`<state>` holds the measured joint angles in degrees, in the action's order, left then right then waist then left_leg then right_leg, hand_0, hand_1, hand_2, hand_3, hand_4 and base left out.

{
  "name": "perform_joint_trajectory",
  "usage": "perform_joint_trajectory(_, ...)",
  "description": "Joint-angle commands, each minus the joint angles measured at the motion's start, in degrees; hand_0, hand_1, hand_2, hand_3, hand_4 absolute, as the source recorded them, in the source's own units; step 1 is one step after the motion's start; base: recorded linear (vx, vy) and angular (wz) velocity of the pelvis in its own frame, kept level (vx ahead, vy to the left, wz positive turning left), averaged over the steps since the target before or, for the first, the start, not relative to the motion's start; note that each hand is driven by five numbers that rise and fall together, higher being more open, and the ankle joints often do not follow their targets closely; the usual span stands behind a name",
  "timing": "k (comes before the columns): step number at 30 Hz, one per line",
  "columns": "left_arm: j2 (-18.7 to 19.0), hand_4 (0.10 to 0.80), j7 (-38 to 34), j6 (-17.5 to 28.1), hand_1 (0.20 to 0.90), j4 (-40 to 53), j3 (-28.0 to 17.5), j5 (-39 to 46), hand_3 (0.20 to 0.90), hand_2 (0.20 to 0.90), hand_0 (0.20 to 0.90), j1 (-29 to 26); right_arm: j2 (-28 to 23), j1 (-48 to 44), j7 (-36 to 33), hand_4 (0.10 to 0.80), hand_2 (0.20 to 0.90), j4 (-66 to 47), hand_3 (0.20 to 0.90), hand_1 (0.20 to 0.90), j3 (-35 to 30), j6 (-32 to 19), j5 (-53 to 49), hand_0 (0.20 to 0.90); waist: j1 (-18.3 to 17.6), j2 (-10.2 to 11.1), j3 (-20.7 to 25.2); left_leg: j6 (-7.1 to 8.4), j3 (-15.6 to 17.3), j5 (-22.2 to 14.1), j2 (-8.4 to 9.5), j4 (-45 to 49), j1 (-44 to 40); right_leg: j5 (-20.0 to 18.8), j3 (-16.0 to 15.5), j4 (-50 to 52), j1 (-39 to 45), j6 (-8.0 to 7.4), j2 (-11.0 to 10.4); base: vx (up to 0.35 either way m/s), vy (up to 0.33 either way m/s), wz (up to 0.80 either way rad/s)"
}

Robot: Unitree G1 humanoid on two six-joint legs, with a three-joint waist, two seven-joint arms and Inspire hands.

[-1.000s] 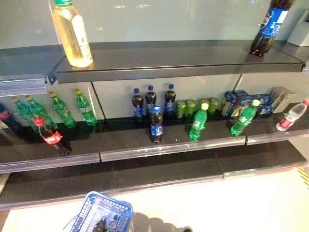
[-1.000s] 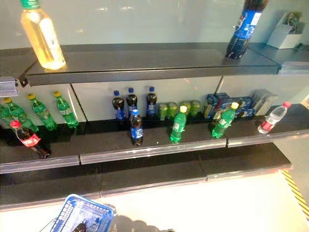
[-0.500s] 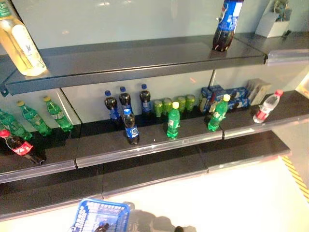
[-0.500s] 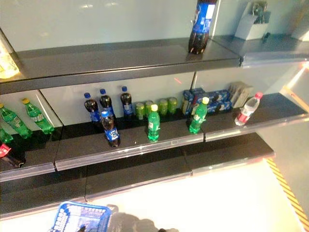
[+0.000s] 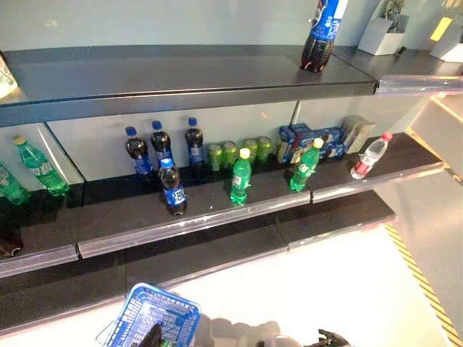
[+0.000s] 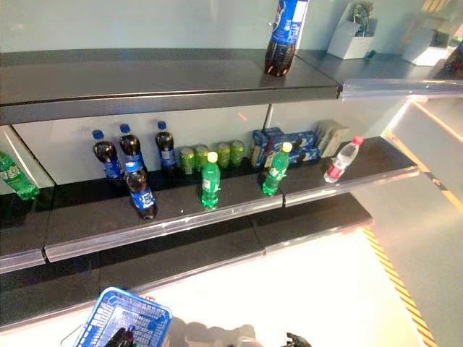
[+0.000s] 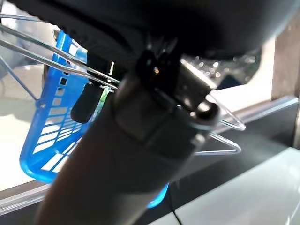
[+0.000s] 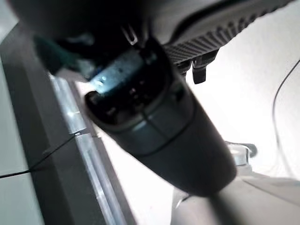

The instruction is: Pick up the drink and place into the basket.

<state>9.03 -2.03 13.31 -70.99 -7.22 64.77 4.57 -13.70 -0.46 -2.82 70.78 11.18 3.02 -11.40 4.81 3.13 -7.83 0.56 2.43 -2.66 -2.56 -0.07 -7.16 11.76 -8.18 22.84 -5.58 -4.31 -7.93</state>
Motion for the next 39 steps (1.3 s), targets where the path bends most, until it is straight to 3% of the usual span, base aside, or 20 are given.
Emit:
perform_joint_trajectory(1,0.6,0.1,3.8,5.0,0.3,6.5,-0.6,-0.3,0.2,0.3,0.3,-3.4,5.2,-0.4,1.8,0.8,0.9,-0.7,0.9,0.9,2.1,-2.2,1.3,0.9,-0.1,-2.3,0.9,-1.46,-7.8,3.5,4.94,0.0,3.2,-24.6,4.9,-20.8,3.7,-3.1,-6.2,0.192,-0.518,-0.31)
perform_joint_trajectory(3,1.5,0.1,2.8,4.4,0.3,6.9,-0.2,-0.2,0.2,0.3,0.3,-3.6,5.0,-0.8,2.3,0.8,0.9,-0.3,0.9,0.9,2.0,-2.3,3.5,0.9,-0.5,-2.5,0.8,-0.43,-8.7,2.2,2.31,-0.9,1.1,-27.2,7.7,-24.5,4.2,-4.46,-8.2,0.206,-0.575,-0.23)
perform_joint_trajectory(6,2.1,0.1,1.1,4.2,0.3,7.4,-0.9,-1.5,0.2,0.3,0.3,-3.4,4.7,-0.9,2.9,0.8,0.9,-0.9,0.9,0.9,2.7,-2.0,5.1,0.9,-0.4,-2.0,1.1,1.67,-8.1,1.5,-2.11,-0.6,0.0,-24.7,6.5,-24.7,5.3,-5.9,-8.7,0.129,-0.503,0.07)
perform_joint_trajectory(8,1.9,0.1,0.6,4.6,0.3,7.3,-1.5,-1.8,0.2,0.3,0.3,-3.2,4.5,-0.8,3.5,0.8,0.9,-1.2,0.9,0.9,3.1,-1.7,5.5,0.9,-0.4,-1.7,1.2,2.54,-7.7,1.6,-3.99,-0.1,0.1,-22.9,5.8,-24.6,6.1,-6.22,-8.4,0.098,-0.583,0.14)
perform_joint_trajectory(9,1.9,0.1,-0.4,5.4,0.3,6.9,-2.2,-0.4,0.2,0.3,0.3,-2.8,4.2,-0.5,5.1,0.8,0.9,-1.6,0.9,0.9,3.5,0.1,5.2,0.9,-0.2,-1.3,1.1,4.28,-7.3,2.8,-7.59,0.9,1.1,-20.3,4.5,-23.3,6.6,-5.61,-6.8,0.106,-0.837,0.1)
perform_joint_trajectory(10,1.6,0.1,-0.6,5.2,0.3,6.8,-2.6,0.1,0.2,0.3,0.3,-2.4,4.1,-0.2,5.7,0.8,0.9,-1.6,0.9,0.9,3.4,1.3,3.7,0.9,-0.3,-1.2,1.0,4.72,-7.0,3.9,-9.41,1.3,1.7,-18.5,4.1,-21.3,6.1,-4.47,-5.2,0.09,-0.857,0.05)
perform_joint_trajectory(13,0.6,0.1,-1.4,3.3,0.3,5.8,-3.1,-4.0,0.2,0.3,0.3,-2.9,4.0,0.3,4.5,0.8,0.9,-2.0,0.9,0.9,2.8,-1.1,0.6,0.9,-0.1,-0.6,0.2,4.94,-3.2,8.0,-11.72,2.4,4.5,-16.3,-0.9,-20.1,6.8,-1.71,-3.0,0.009,-0.436,0.09)
perform_joint_trajectory(14,0.2,0.1,-1.4,3.1,0.3,5.5,-2.4,-5.2,0.2,0.3,0.3,-3.2,4.1,0.9,4.0,0.8,0.9,-1.9,0.9,0.9,2.2,-1.2,0.4,0.9,-0.4,-0.6,-0.1,5.12,-0.4,10.1,-11.98,3.1,6.0,-15.9,-2.8,-20.1,7.2,-1.08,-2.3,-0.076,-0.347,0.44)
perform_joint_trajectory(15,-1.1,0.1,-0.1,3.5,0.3,5.3,-0.7,-4.5,0.2,0.3,0.3,-3.6,3.4,1.9,5.1,0.8,0.9,-1.2,0.9,0.9,0.7,-2.2,0.2,0.9,-0.9,-0.5,-0.2,5.38,3.3,11.0,-10.4,3.7,8.7,-15.6,-6.5,-21.0,7.5,-0.2,-1.8,-0.087,-0.254,0.8)
perform_joint_trajectory(18,-2.2,0.1,1.6,3.7,0.3,5.0,0.1,-4.2,0.2,0.3,0.3,-3.0,2.5,2.0,6.3,0.8,0.9,-0.4,0.9,0.9,0.8,-2.8,1.5,0.9,-0.9,-1.4,0.3,5.58,4.0,12.2,-8.49,0.6,8.9,-15.4,-7.8,-21.9,7.6,0.32,-0.9,-0.024,-0.063,1.07)
perform_joint_trajectory(21,-2.6,0.1,2.6,4.1,0.3,3.6,0.0,-4.3,0.2,0.3,0.3,-3.0,1.9,1.8,6.0,0.8,0.9,-0.2,0.9,0.9,0.4,-2.6,2.5,0.9,-0.8,-1.9,0.9,6.44,1.8,14.2,-8.26,-1.6,8.1,-14.5,-7.6,-22.0,8.2,1.06,0.0,0.037,0.049,0.39)
perform_joint_trajectory(29,-2.1,0.1,3.5,3.5,0.3,2.6,-0.4,-8.8,0.2,0.3,0.3,-2.3,1.6,2.7,8.0,0.8,0.9,-3.8,0.9,0.9,3.9,-6.6,6.5,0.9,-0.7,-1.9,1.9,6.56,0.4,10.6,-7.28,-4.2,4.0,-13.8,-7.3,-22.2,11.2,0.24,-1.4,0.099,0.121,0.13)
perform_joint_trajectory(35,0.1,0.1,2.0,2.0,0.3,6.6,1.8,-14.3,0.2,0.3,0.3,-0.6,0.3,4.7,8.4,0.8,0.9,-21.3,0.9,0.9,8.9,-4.7,10.3,0.9,-1.1,-1.9,1.9,5.16,0.8,8.6,-5.21,-4.3,2.4,-15.9,-6.4,-24.3,12.5,-2.14,-3.5,0.072,0.118,0.06)
perform_joint_trajectory(39,1.5,0.1,1.1,0.6,0.3,10.7,3.2,-14.1,0.2,0.3,0.3,1.3,-4.2,6.8,9.4,0.8,0.9,-43.1,0.9,0.9,12.7,-1.4,9.7,0.9,-1.7,-1.6,2.0,4.31,1.9,7.8,-4.53,-4.8,2.1,-17.3,-6.2,-25.9,12.4,-3.41,-4.6,0.016,0.061,-0.01)
